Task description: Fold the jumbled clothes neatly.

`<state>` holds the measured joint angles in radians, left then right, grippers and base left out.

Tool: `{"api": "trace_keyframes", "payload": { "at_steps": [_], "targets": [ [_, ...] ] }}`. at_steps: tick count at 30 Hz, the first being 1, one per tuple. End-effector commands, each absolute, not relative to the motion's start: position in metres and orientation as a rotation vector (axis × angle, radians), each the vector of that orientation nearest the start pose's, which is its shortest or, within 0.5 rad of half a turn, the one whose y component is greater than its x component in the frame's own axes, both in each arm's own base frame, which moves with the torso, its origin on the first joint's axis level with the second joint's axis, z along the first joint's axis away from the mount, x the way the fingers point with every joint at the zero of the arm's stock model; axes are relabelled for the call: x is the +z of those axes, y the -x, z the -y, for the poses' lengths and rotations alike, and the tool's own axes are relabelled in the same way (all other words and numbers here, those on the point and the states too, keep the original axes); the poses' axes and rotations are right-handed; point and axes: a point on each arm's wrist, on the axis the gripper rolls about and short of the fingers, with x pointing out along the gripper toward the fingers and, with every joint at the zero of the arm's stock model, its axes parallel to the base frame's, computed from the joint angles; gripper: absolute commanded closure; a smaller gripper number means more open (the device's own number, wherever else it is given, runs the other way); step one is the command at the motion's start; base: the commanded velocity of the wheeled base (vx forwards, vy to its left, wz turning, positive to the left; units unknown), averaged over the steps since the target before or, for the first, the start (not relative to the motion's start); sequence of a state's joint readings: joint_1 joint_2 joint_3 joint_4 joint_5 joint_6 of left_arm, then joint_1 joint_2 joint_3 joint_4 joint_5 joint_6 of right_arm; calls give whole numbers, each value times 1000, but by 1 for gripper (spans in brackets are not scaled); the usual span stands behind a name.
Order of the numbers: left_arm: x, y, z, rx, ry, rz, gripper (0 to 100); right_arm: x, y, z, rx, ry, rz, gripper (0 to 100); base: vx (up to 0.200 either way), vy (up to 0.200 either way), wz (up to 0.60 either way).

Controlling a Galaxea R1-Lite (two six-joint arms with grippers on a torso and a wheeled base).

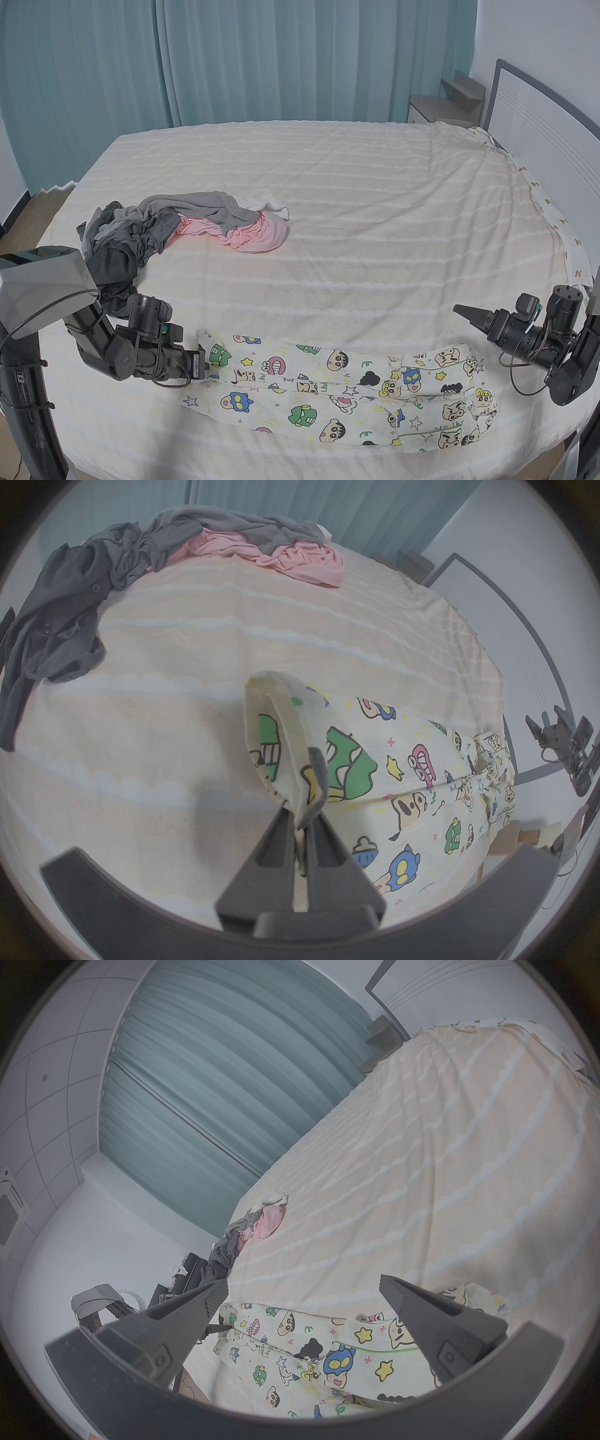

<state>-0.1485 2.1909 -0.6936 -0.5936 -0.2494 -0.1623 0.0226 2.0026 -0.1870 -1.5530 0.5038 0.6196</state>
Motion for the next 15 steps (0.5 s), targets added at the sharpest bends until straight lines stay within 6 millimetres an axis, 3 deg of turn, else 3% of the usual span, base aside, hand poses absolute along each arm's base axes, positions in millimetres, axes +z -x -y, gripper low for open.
{"api": "trace_keyframes", "payload": {
  "at_steps": [1, 15],
  "targets": [
    [6, -320, 41, -272, 215, -905, 100, 60, -253, -16, 431, -663, -402, 0, 0, 0, 0],
    [21, -311, -15, -198, 335, -858, 100, 60, -253, -16, 430, -666, -401, 0, 0, 0, 0]
  ]
}}
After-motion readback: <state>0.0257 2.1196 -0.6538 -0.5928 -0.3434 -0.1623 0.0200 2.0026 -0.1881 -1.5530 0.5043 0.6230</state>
